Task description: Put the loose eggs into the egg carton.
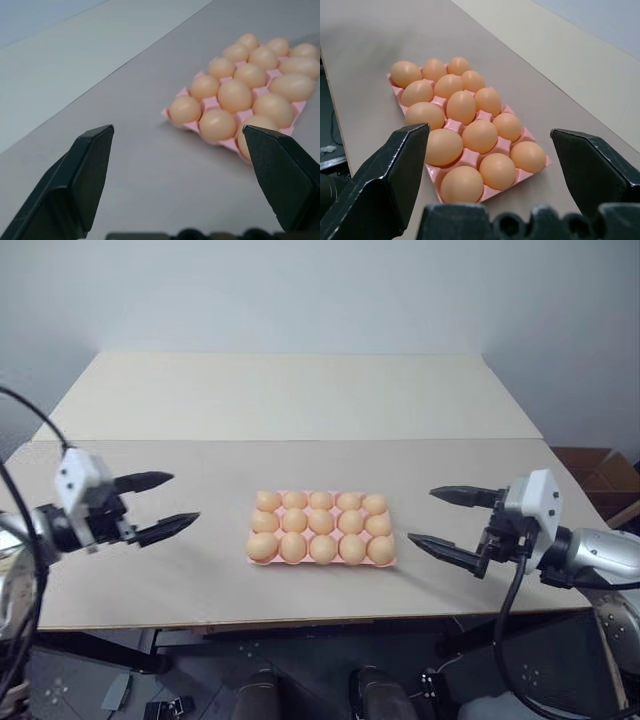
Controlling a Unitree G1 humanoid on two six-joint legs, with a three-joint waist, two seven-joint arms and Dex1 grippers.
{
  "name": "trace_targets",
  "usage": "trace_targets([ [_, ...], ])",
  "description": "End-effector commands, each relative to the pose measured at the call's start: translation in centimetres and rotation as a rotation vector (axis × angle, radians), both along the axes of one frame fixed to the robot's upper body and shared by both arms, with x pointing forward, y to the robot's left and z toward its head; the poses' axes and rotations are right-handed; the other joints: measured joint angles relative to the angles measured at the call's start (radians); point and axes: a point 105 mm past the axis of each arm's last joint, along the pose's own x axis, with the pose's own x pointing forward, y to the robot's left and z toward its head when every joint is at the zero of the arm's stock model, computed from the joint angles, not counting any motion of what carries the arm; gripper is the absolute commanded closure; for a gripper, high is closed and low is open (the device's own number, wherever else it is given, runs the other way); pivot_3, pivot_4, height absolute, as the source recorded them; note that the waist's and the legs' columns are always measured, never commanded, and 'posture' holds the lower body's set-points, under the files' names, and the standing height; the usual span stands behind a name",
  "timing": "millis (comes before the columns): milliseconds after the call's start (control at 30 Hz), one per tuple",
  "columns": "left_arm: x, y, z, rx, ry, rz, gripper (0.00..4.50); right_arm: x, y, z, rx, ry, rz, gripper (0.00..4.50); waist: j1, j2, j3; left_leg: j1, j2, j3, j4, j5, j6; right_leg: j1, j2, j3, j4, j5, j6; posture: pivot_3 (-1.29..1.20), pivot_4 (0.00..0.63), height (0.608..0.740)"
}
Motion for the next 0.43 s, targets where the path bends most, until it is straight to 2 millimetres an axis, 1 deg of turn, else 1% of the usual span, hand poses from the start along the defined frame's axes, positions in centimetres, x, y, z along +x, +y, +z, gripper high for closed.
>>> trace_targets([
  [33,-0.6,0.6,0.0,0.012,-0.012,0.004,0.02,-0.2,-0.4,1.2,-0.004,-0.057,0.013,0.00,0.004,0.000,0.000,0.000,0.000,0.000,0.000,0.000,0.000,0.000,0.000,0.000,0.000,0.000,0.000,0.00,0.150,0.740],
  [67,-0.8,0.6,-0.2,0.007,-0.004,0.003,0.02,-0.1,-0.4,1.2,-0.005,-0.056,0.013,0.00,0.005,0.000,0.000,0.000,0.000,0.000,0.000,0.000,0.000,0.000,0.000,0.000,0.000,0.000,0.000,0.00,0.150,0.740],
  [133,-1.1,0.0,0.0,-0.039,-0.005,-0.004,0.02,0.1,-0.3,1.4,0.007,-0.060,0.001,0.00,0.006,0.000,0.000,0.000,0.000,0.000,0.000,0.000,0.000,0.000,0.000,0.000,0.000,0.000,0.001,0.00,0.150,0.740],
  [233,-1.5,0.0,0.0,-0.065,-0.002,-0.022,0.02,-0.4,0.0,1.4,0.009,-0.053,0.014,0.00,0.005,0.000,0.000,0.000,0.001,0.000,0.000,0.000,0.000,0.000,0.000,0.000,0.000,0.001,0.002,0.00,0.150,0.740],
  [333,-1.9,-0.1,-0.3,-0.068,0.003,-0.007,0.02,-0.8,-0.6,1.1,-0.012,-0.043,0.014,0.00,0.005,0.000,0.000,0.000,0.001,0.000,0.000,0.000,0.000,0.000,0.001,0.000,0.000,0.001,0.002,0.00,0.150,0.740],
  [433,-2.4,-0.2,-0.3,-0.075,0.008,-0.022,0.02,-0.9,-0.6,1.2,-0.011,-0.041,0.016,0.00,0.004,0.000,0.000,0.000,0.001,0.000,0.000,0.000,0.000,-0.001,0.000,0.000,0.000,0.001,0.002,0.00,0.150,0.740],
])
